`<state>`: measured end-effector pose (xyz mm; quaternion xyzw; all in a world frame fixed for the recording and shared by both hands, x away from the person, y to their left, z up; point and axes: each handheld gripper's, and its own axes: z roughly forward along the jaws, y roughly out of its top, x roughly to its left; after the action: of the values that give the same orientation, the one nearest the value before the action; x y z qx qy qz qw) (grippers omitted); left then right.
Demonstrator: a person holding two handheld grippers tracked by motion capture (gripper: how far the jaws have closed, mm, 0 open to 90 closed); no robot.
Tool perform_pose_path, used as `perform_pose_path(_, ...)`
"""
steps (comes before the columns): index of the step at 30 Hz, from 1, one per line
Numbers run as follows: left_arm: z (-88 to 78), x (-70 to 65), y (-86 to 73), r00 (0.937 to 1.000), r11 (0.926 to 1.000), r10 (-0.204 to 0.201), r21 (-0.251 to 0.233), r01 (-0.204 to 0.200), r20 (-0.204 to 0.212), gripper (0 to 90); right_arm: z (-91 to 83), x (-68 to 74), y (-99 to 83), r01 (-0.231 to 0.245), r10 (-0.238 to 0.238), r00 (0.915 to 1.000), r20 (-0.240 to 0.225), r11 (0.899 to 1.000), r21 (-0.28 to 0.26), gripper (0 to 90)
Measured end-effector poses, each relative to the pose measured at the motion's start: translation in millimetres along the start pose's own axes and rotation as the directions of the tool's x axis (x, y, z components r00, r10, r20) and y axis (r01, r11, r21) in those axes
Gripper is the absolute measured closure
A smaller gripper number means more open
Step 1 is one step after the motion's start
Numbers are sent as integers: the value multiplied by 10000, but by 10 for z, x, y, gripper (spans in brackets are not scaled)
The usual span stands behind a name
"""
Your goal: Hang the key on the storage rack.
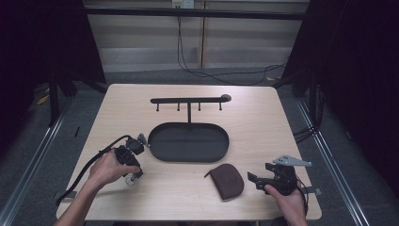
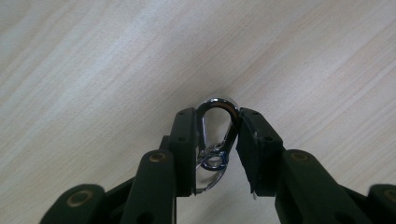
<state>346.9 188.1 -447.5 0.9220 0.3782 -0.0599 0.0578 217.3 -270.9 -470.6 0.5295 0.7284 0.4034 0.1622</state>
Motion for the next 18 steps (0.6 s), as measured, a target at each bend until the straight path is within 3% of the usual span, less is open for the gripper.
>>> perform_pose_path(18, -195, 85, -86, 9996, 9983, -217, -533, 228, 203, 682, -2, -5, 1, -55, 55, 10000, 46, 10000, -3, 138)
